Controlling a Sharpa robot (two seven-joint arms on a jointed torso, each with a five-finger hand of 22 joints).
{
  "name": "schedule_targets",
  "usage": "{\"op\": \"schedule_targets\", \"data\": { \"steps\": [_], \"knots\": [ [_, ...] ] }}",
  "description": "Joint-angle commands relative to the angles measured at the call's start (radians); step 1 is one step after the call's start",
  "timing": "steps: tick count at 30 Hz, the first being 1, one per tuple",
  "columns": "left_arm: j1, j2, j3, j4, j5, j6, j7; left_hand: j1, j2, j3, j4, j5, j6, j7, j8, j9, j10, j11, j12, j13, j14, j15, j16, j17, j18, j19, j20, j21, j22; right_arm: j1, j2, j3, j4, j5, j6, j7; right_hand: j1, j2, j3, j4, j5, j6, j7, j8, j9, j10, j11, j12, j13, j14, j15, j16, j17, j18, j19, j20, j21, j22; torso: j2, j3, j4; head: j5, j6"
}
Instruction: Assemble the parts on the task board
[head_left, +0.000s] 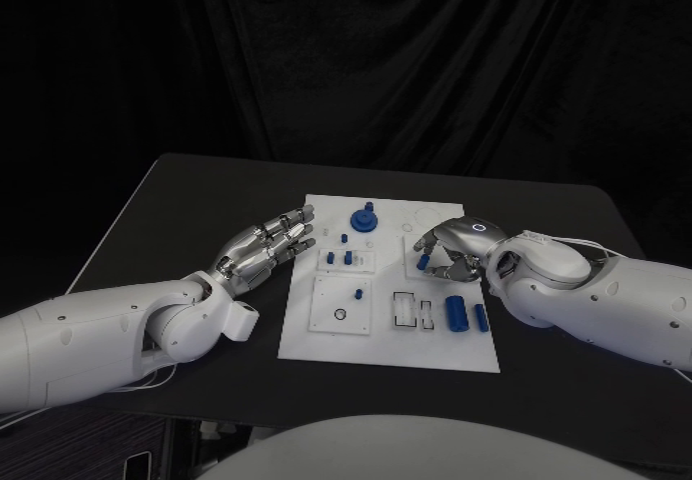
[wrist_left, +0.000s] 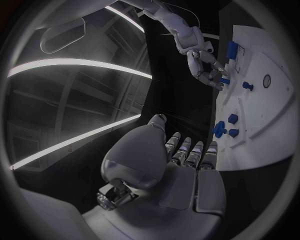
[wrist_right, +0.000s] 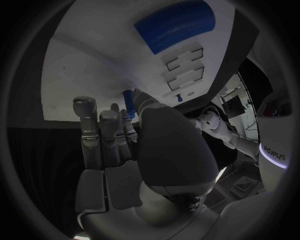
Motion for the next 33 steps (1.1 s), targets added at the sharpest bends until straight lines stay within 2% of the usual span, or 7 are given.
{"op": "schedule_targets", "data": {
  "steps": [1, 6, 11, 12, 16, 25, 33],
  "knots": [
    [-0.002, 0.001, 0.001, 0.001, 0.004, 0.011, 0.097, 0.005, 0.007, 0.004, 0.001, 0.004, 0.003, -0.006, 0.006, 0.001, 0.001, 0.007, 0.005, 0.001, 0.000, 0.003, 0.005, 0.001, 0.017, 0.000, 0.005, 0.004, 0.001, -0.005, 0.004, 0.000, -0.009, 0.019, -0.020, 0.018, 0.016, 0.006, 0.009, -0.006, 0.017, 0.021, 0.005, 0.011, 0.002, 0.018, -0.002, -0.005, -0.001, 0.006, -0.007, -0.002, 0.005, -0.016, 0.008, -0.003, -0.002, 0.077, 0.000, -0.0003, 0.0004, -0.003, 0.000],
    [-0.003, 0.003, 0.001, 0.000, 0.004, 0.012, 0.096, 0.006, 0.008, 0.006, 0.000, 0.005, 0.003, -0.006, 0.006, 0.001, 0.001, 0.008, 0.006, 0.001, 0.000, 0.003, 0.006, 0.002, 0.017, 0.000, 0.005, 0.004, 0.001, -0.010, 0.006, 0.001, -0.014, 0.031, -0.030, 0.023, 0.054, 0.007, 0.062, -0.024, 0.094, 0.128, 0.016, 0.065, 0.028, 0.090, -0.017, -0.016, -0.008, 0.011, -0.022, -0.001, 0.012, -0.018, 0.015, -0.016, 0.012, 0.082, 0.000, -0.0002, 0.0009, -0.003, 0.000],
    [-0.004, 0.004, 0.001, -0.002, 0.004, 0.014, 0.095, 0.006, 0.008, 0.006, 0.000, 0.005, 0.003, -0.006, 0.006, 0.001, 0.001, 0.008, 0.006, 0.001, 0.000, 0.003, 0.006, 0.002, 0.017, 0.000, 0.005, 0.004, 0.001, -0.012, 0.004, 0.001, -0.010, 0.035, -0.057, 0.032, 0.058, 0.002, 0.083, -0.034, 0.102, 0.180, 0.013, 0.092, 0.050, 0.138, -0.026, -0.020, -0.008, 0.016, -0.028, 0.001, 0.018, -0.020, 0.018, -0.023, 0.024, 0.085, -0.001, -0.0002, 0.0003, -0.001, 0.000],
    [-0.004, 0.004, 0.001, -0.002, 0.004, 0.014, 0.094, 0.006, 0.008, 0.006, 0.000, 0.005, 0.003, -0.006, 0.006, 0.001, 0.001, 0.008, 0.006, 0.001, 0.000, 0.003, 0.006, 0.002, 0.017, 0.000, 0.005, 0.004, 0.001, -0.012, 0.002, 0.001, -0.007, 0.035, -0.070, 0.035, 0.060, 0.003, 0.089, -0.043, 0.101, 0.212, 0.004, 0.110, 0.065, 0.168, -0.035, -0.017, -0.005, 0.021, -0.035, 0.003, 0.022, -0.021, 0.024, -0.028, 0.038, 0.087, -0.001, -0.0002, 0.0001, 0.000, 0.000],
    [-0.005, 0.004, 0.001, -0.003, 0.004, 0.015, 0.094, 0.007, 0.008, 0.007, -0.001, 0.005, 0.004, -0.006, 0.006, 0.001, 0.001, 0.008, 0.006, 0.001, 0.000, 0.003, 0.005, 0.001, 0.017, 0.000, 0.005, 0.004, 0.001, -0.012, 0.000, 0.001, -0.003, 0.036, -0.093, 0.040, 0.055, 0.006, 0.091, -0.052, 0.092, 0.242, -0.009, 0.130, 0.088, 0.209, -0.050, -0.014, 0.001, 0.034, -0.047, 0.009, 0.033, -0.025, 0.036, -0.039, 0.068, 0.093, -0.001, -0.0004, 0.0005, 0.000, 0.000],
    [-0.008, 0.006, 0.001, -0.005, 0.004, 0.017, 0.091, 0.008, 0.009, 0.009, -0.001, 0.005, 0.003, -0.005, 0.006, 0.001, 0.001, 0.008, 0.006, 0.001, 0.000, 0.003, 0.006, 0.001, 0.017, 0.000, 0.005, 0.004, 0.001, -0.012, 0.001, 0.001, -0.003, 0.036, -0.096, 0.034, 0.028, 0.000, 0.083, -0.042, 0.045, 0.235, -0.014, 0.132, 0.110, 0.226, -0.054, -0.029, 0.003, 0.036, -0.050, 0.000, 0.027, -0.027, 0.037, -0.044, 0.069, 0.092, -0.001, -0.0002, 0.0004, 0.001, 0.000],
    [-0.009, 0.006, 0.001, -0.006, 0.004, 0.019, 0.087, 0.012, 0.009, 0.016, -0.008, 0.006, 0.002, -0.005, 0.006, 0.000, 0.001, 0.009, 0.006, 0.001, -0.001, 0.004, 0.006, 0.001, 0.017, 0.001, 0.005, 0.004, 0.001, -0.012, 0.007, 0.001, -0.008, 0.036, -0.067, 0.020, 0.021, -0.008, 0.082, -0.037, 0.035, 0.213, -0.008, 0.121, 0.115, 0.212, -0.048, -0.045, 0.001, 0.029, -0.046, -0.011, 0.017, -0.026, 0.030, -0.042, 0.055, 0.089, -0.001, -0.0004, 0.0004, 0.002, 0.000]
  ]
}}
